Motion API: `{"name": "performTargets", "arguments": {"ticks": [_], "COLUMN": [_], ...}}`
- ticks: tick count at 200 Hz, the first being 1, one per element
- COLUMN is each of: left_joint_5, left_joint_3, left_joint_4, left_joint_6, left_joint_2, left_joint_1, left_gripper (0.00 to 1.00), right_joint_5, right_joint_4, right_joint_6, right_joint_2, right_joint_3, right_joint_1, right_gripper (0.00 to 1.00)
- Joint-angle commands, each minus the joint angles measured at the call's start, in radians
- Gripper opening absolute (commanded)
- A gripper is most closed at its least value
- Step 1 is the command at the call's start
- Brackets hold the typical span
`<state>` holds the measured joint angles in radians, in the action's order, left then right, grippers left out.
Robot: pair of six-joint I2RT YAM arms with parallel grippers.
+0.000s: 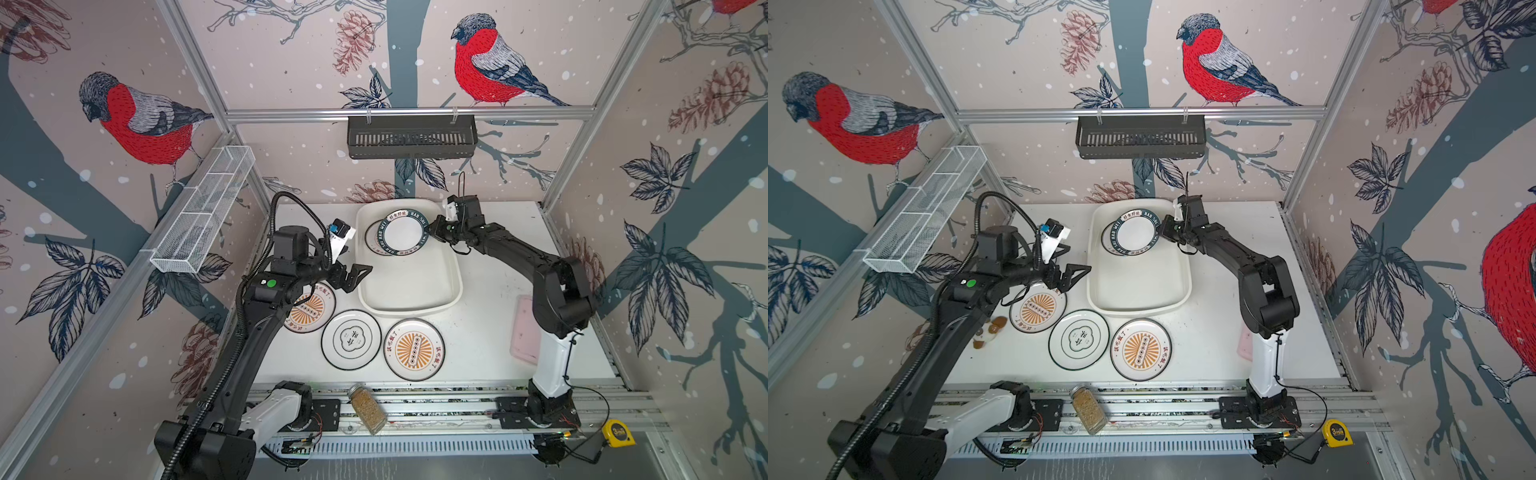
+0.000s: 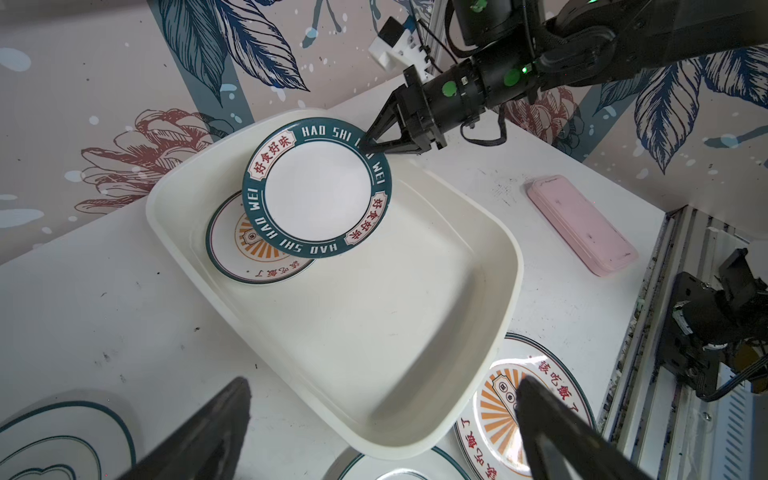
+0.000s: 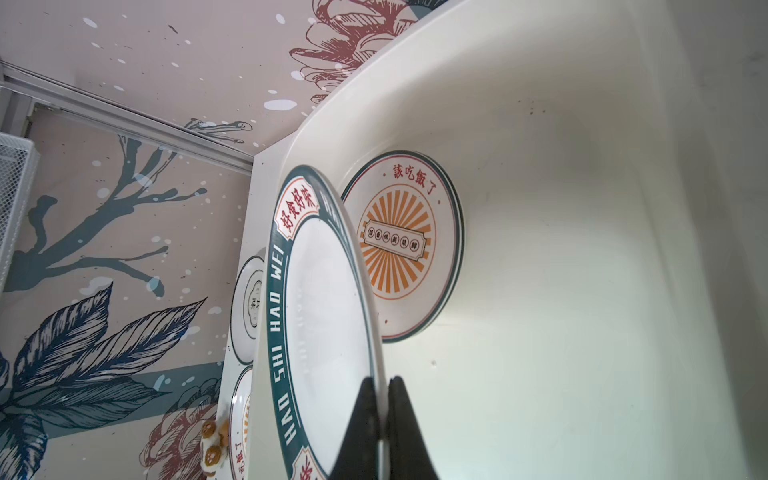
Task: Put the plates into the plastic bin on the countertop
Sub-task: 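Carry the green-rimmed plate over the tray and lower it onto the stacked plates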
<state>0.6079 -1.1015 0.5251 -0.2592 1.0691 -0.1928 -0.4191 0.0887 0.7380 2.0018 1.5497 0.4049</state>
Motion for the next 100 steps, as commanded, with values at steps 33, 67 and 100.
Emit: {"name": "performTargets", "arguments": {"ticks": [33, 67, 100], "left_joint_5": [0.013, 0.022, 0.019], "left_joint_3": [0.004, 0.011, 0.002], "left_joint_4": [-0.025, -0.028, -0.026], "left_joint_6": [-0.005, 0.000, -0.002], "left_joint_2": [-0.010, -0.011, -0.011], "left_joint_1": [0.000, 0.000, -0.001], "left_gripper": [0.98, 0.98, 0.98], "right_joint_5": [0.018, 0.014, 0.019], "right_joint_4": [-0.038, -0.026, -0.020], "right_joint_6": [0.035, 0.044, 0.049], "right_joint_2": [0.166, 0.246, 0.292], "right_joint_3": [0.151, 0.220, 0.254], "right_joint_1": [0.018, 0.020, 0.021], "right_gripper": [0.04, 0.05, 0.05]}}
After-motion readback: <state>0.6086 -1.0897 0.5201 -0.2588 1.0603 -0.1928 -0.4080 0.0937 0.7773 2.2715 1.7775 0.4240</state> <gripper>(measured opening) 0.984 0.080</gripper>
